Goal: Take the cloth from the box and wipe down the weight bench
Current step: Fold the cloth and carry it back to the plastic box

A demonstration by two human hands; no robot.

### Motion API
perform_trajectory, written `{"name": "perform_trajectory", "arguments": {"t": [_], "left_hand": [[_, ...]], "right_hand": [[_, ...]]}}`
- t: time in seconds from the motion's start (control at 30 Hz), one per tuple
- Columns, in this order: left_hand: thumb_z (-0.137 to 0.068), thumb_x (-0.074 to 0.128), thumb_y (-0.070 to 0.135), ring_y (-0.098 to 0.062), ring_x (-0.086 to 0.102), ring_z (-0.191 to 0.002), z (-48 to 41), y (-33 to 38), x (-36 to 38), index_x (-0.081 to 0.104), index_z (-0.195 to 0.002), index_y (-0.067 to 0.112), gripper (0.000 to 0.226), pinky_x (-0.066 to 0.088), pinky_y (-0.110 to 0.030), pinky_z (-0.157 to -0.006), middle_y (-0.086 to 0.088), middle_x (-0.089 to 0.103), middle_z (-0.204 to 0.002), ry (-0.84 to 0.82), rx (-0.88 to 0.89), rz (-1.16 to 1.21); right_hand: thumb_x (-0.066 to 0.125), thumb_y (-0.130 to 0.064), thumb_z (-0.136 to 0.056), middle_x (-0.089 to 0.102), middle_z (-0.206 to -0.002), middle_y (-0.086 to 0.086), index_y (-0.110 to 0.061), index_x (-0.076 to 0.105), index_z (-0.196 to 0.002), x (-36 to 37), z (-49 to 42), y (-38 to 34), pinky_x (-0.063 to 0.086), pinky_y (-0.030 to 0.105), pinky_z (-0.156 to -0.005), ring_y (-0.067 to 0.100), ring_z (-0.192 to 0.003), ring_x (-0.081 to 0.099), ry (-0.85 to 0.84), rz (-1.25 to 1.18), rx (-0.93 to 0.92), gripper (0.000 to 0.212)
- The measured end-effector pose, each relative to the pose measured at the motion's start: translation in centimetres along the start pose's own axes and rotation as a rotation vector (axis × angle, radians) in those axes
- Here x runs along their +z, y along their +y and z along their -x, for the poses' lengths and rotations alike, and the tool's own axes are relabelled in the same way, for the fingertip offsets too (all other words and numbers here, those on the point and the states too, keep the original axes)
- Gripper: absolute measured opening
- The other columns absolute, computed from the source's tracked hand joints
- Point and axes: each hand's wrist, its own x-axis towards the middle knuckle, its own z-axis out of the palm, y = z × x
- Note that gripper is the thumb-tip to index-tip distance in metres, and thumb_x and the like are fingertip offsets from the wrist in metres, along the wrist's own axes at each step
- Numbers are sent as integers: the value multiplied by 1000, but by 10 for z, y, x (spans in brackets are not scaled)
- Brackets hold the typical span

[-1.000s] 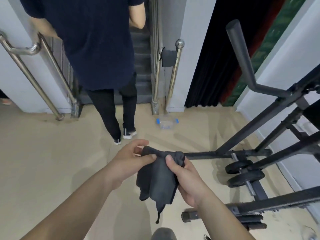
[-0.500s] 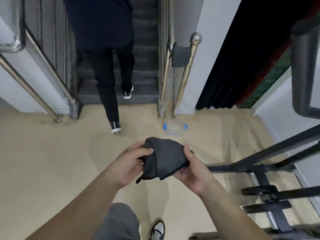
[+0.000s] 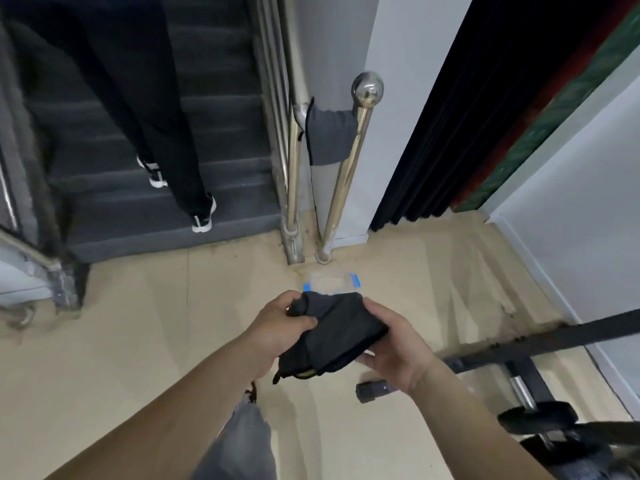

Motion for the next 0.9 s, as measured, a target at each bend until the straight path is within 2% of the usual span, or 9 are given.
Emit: {"name": "perform_trajectory", "arguments": {"t": [0.07,0.13,0.23,0.3,0.4,0.5,0.63,0.8,0.9], "left_hand": [[-83,76,19,-27,73,-99,-34,27,-14,69,-96,42,27,62,-46,-90,-1,75,-108,-32,25,-68],[-84,76,22,-26,71,-103,-64,54,-22,69,-103,40,27,61,-47,-93,0,73,-113,-87,54,-126],[-89,74,19,-26,67,-107,-105,85,-23,68,-106,36,25,58,-37,-88,-1,71,-113,-137,111,-228],[-91,72,17,-21,66,-106,-141,97,-15,67,-107,37,26,57,-33,-85,3,69,-113,-138,117,-301],[-91,71,16,-19,65,-104,-194,97,-2,67,-106,33,23,57,-36,-91,3,69,-111,-106,111,-394],[-92,71,18,-22,64,-105,-257,81,13,66,-108,25,18,54,-37,-92,2,69,-109,-55,97,-434],[-94,66,23,-26,60,-105,-340,39,27,62,-115,19,22,47,-35,-89,-2,66,-112,-50,53,-544],[-93,68,23,-17,58,-82,-463,-32,34,60,-92,20,8,43,-28,-65,2,62,-90,-62,-5,-555],[-93,68,22,-21,59,-85,-542,-80,43,63,-99,18,10,46,-32,-69,7,59,-87,-30,-26,-538]], "right_hand": [[70,-47,-94,79,-116,8,-9,78,-118,8,-35,-25,55,48,-106,26,-114,73,49,-61,37,46],[69,-51,-94,78,-119,13,-6,75,-125,10,-61,-49,56,47,-106,31,-114,74,56,-72,80,55],[68,-54,-94,79,-125,12,-15,72,-129,4,-91,-74,54,47,-102,31,-117,72,-16,107,196,53],[67,-48,-96,79,-127,11,-17,70,-133,-6,-117,-88,53,46,-102,27,-116,71,-43,269,240,48],[67,-24,-98,77,-127,18,-7,71,-129,-23,-167,-98,59,45,-99,27,-104,73,12,361,169,36],[65,-9,-94,79,-119,17,-8,73,-121,-42,-223,-97,60,45,-101,27,-106,73,60,361,105,28],[64,1,-90,78,-108,7,-9,70,-118,-62,-294,-69,60,37,-84,25,-101,72,71,373,160,30],[64,4,-87,70,-94,13,1,71,-106,-84,-419,-26,54,38,-76,28,-84,63,354,298,65,21],[64,5,-86,72,-95,15,-2,74,-102,-101,-500,5,60,44,-86,30,-86,64,470,206,15,20]]}}
